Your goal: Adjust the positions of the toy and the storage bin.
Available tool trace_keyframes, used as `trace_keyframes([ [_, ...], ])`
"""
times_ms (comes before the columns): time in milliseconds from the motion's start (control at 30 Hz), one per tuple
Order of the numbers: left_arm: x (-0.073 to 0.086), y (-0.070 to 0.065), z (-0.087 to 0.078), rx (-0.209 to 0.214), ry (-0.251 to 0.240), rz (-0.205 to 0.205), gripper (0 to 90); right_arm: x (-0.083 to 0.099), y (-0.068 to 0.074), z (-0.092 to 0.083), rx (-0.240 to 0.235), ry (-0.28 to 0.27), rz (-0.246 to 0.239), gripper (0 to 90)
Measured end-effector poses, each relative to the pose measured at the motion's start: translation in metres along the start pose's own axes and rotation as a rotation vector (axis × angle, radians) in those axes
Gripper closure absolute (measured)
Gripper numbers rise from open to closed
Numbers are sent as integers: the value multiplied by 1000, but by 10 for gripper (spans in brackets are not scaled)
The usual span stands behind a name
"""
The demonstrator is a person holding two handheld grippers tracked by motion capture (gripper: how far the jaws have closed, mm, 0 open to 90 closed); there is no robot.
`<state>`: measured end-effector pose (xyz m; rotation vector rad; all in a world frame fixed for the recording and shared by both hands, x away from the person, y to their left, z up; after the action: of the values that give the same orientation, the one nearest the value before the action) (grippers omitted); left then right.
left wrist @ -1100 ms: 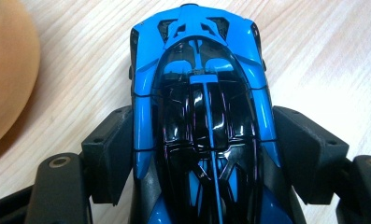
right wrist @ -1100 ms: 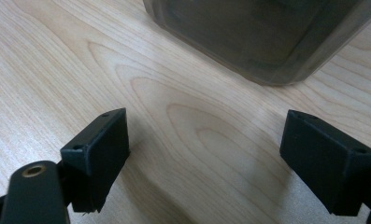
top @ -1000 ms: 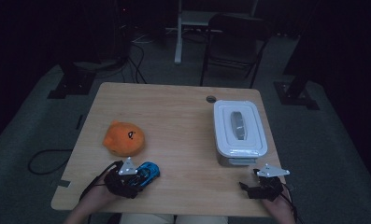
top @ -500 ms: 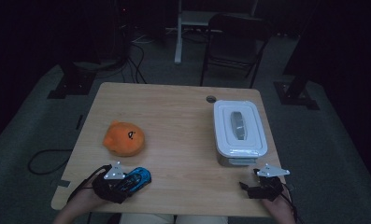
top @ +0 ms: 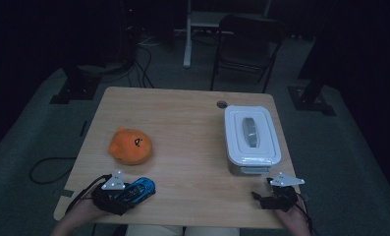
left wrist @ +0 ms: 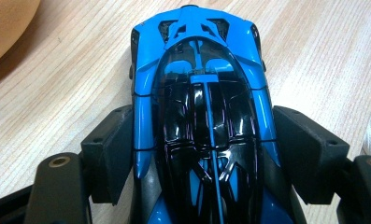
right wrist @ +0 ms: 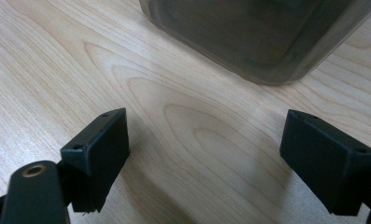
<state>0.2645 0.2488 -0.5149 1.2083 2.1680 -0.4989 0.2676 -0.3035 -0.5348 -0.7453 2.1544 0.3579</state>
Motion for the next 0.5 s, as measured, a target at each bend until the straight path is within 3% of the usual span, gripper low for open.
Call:
trace_keyframes([
  [267,-3,-2,-1,-22,45,-23,242,0,0,0,0,0,0,152],
  [400,-5,-4,-2,-45,50,-17,232,0,0,0,0,0,0,152],
  [500,-7,-4,-7,-38,38,-19,230,0,0,0,0,0,0,152],
])
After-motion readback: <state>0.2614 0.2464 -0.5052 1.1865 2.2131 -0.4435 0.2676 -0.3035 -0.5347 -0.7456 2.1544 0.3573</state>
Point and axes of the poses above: each handheld gripper's, and its own axes: z roughly forward along the jaws, x roughly out of its underside, y roughly to its left, the point moved 1 cm from there along z, roughly forward along the jaws, and after that the axes turned 4 degrees about -y, right-handed, at the moved point
